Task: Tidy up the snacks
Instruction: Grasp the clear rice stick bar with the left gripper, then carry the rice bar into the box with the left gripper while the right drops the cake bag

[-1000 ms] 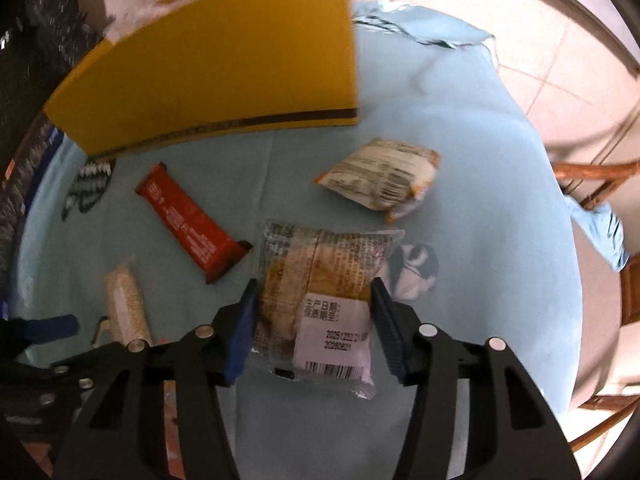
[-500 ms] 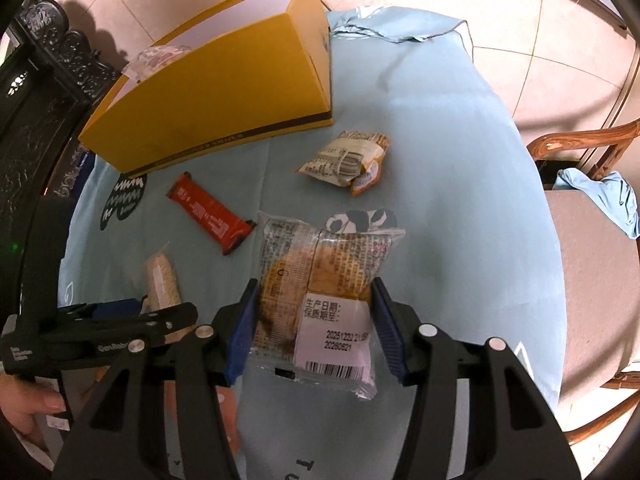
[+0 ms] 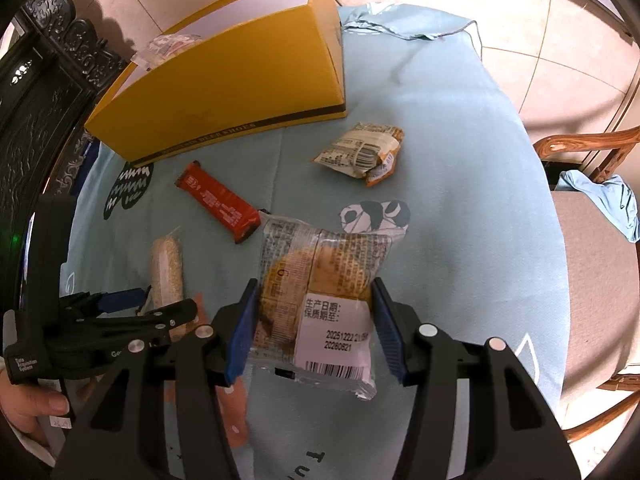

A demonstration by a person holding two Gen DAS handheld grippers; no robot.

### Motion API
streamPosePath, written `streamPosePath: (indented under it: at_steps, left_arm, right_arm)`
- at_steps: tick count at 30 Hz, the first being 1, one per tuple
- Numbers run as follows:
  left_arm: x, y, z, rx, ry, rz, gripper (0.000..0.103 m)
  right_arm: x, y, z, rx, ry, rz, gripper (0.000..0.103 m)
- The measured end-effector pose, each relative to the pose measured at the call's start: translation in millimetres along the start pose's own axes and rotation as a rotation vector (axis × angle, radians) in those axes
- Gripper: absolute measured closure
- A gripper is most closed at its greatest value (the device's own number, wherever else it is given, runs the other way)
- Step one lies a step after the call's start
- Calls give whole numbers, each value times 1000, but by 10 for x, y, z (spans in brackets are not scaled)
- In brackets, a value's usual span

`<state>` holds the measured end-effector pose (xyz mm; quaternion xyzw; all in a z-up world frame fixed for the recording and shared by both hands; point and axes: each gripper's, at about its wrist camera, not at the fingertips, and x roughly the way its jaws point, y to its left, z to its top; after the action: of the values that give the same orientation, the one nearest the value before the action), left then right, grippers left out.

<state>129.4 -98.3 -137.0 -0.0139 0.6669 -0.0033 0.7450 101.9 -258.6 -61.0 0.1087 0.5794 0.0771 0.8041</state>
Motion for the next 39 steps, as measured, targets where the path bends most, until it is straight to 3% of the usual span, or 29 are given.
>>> streamPosePath:
  at_steps: [9, 14, 17, 20, 24, 32, 36, 39]
  left_arm:
    - [-115, 162, 0, 4, -1, 7, 43]
    - [-181, 297, -32, -6, -12, 2, 65]
    - [-190, 434, -50, -15, -21, -37, 73]
    - [-221, 592, -85, -36, -28, -108, 73]
    - [-365, 882, -165, -50, -63, -132, 73]
    - [-779, 1174, -223, -15, -153, -113, 73]
    - [-826, 1211, -223, -17, -146, -116, 73]
    - [-630, 1087, -144, -30, -111, -99, 73]
  right_arm:
    - [-19, 61, -3, -13, 0, 9, 48]
    - [-16, 68, -12, -5, 4, 14, 48]
    - [-21, 51, -17, 9, 4, 14, 48]
    - [-31, 40, -30, 17, 5, 13, 48]
    - [-48, 21, -41, 26, 5, 18, 48]
    - [-101, 68, -23, 21, -7, 33, 48]
    - [-105, 113, 13, 15, -6, 51, 48]
    - [-30, 162, 9, -1, 12, 41, 48]
